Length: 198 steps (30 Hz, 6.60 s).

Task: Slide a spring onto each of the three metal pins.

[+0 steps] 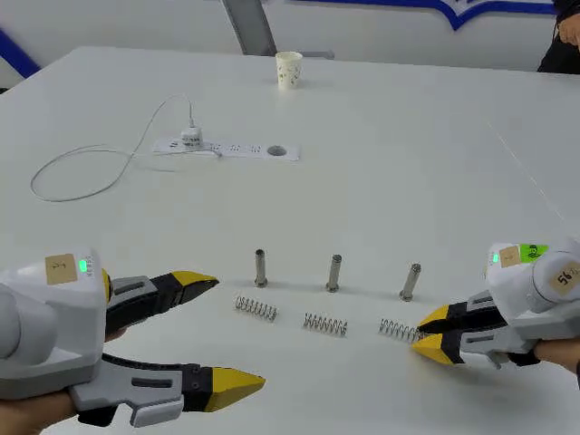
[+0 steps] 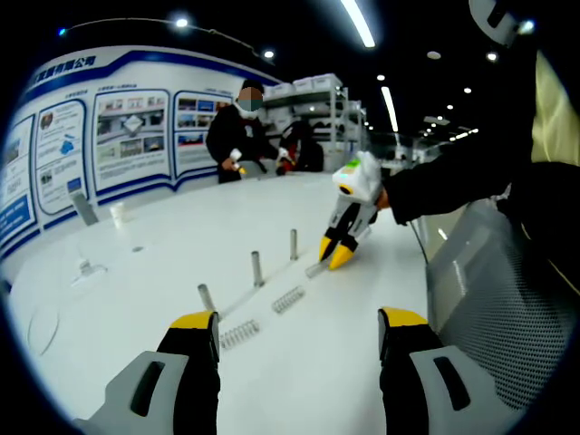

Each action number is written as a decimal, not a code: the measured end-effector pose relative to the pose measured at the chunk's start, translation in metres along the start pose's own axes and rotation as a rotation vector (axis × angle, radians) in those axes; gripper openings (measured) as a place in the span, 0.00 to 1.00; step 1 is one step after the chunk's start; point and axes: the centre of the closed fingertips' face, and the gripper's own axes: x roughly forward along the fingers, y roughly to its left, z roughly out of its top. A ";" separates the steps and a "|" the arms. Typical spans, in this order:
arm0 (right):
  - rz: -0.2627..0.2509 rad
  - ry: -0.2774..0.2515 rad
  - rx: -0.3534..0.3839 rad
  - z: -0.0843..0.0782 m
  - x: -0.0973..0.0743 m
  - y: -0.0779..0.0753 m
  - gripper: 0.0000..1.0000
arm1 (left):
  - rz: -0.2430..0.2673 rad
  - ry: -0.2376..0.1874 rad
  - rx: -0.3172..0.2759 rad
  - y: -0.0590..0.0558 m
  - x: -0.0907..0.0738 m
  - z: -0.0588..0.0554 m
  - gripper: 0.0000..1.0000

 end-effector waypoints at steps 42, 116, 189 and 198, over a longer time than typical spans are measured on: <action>0.108 -0.028 -0.142 0.072 -0.020 0.045 0.11 | -0.165 0.039 0.110 -0.016 0.054 0.012 0.53; 0.197 -0.010 -0.376 0.149 -0.030 0.108 0.11 | -0.259 0.046 0.221 -0.044 0.066 0.010 0.11; 0.102 0.188 -0.239 0.105 -0.063 0.049 0.12 | -0.139 0.057 0.138 -0.011 0.029 0.002 0.36; 0.073 0.212 -0.232 0.103 -0.072 0.029 0.12 | -0.076 0.056 0.106 -0.002 0.012 0.003 0.44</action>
